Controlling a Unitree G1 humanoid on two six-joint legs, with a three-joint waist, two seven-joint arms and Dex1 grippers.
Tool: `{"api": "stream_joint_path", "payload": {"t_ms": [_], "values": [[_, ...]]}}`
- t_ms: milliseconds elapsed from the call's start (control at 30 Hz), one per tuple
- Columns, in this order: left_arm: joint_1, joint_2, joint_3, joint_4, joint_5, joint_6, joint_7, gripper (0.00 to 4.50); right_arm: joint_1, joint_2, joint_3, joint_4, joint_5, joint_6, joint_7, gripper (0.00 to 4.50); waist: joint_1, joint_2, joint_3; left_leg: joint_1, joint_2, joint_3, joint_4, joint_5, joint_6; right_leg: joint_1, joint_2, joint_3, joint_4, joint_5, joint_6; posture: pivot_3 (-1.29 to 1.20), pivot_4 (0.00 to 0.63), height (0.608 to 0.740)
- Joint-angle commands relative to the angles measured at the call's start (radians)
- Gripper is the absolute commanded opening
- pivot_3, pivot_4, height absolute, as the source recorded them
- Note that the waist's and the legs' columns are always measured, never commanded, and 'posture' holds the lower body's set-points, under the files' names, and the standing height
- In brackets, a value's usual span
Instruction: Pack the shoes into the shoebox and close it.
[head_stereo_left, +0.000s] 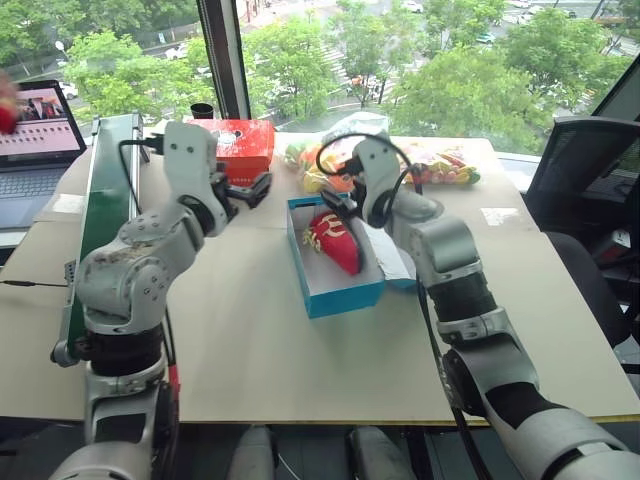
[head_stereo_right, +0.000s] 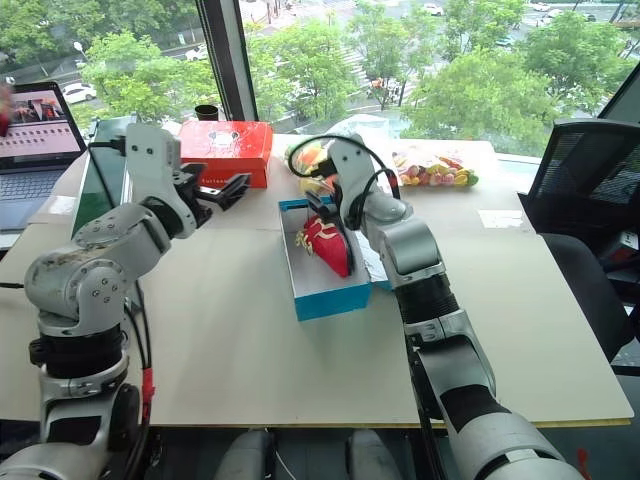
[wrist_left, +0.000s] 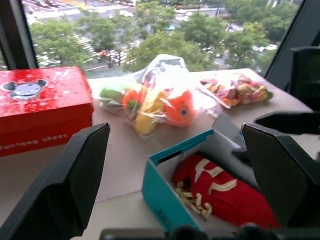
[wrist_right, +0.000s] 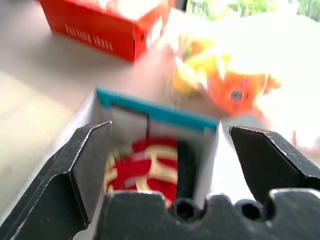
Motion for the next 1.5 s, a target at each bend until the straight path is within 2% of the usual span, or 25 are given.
{"api": "stream_joint_path", "payload": {"t_ms": [33,533,767,1233,1500], "values": [[-0.028,0.018,0.036,0.104,-0.012,-0.064,-0.025,4.5,0.007,0.016,0.004,-0.026,-0.015,-0.049,-0.001,4.47,0.0,0.0,0.0,0.0,0.0,0.0,0.0,0.0,0.0,0.0,0.0,0.0,0.001,0.0,0.0,0.0,0.15,0.739],[-0.175,0.146,-0.055,0.534,0.005,-0.253,-0.219,4.5,0.061,0.01,0.001,-0.092,-0.043,-0.007,-0.082,4.47,-0.003,0.0,0.0,0.001,0.0,0.0,0.0,0.0,0.0,0.0,0.0,-0.001,0.001,0.0,0.0,0.0,0.15,0.739],[-0.254,0.187,-0.097,0.705,0.026,-0.335,-0.258,4.5,0.068,0.002,-0.003,-0.116,-0.039,0.015,-0.108,4.47,-0.005,0.0,0.0,0.0,0.001,0.0,0.0,0.0,0.0,-0.001,0.0,-0.001,0.001,0.0,0.0,0.0,0.15,0.739],[-0.345,0.205,-0.156,0.862,0.044,-0.409,-0.273,4.5,0.066,-0.021,-0.009,-0.15,-0.032,0.062,-0.133,4.47,-0.005,0.0,0.0,0.0,0.001,0.0,0.0,0.0,0.0,-0.001,0.0,-0.001,0.002,0.0,0.0,0.0,0.15,0.739],[-0.376,0.2,-0.162,0.934,0.037,-0.393,-0.279,4.5,0.056,-0.039,-0.006,-0.176,-0.029,0.095,-0.134,4.47,-0.004,0.0,0.0,0.0,0.001,0.0,0.0,0.0,0.0,-0.001,0.0,-0.001,0.002,0.0,0.0,0.0,0.15,0.739]]}}
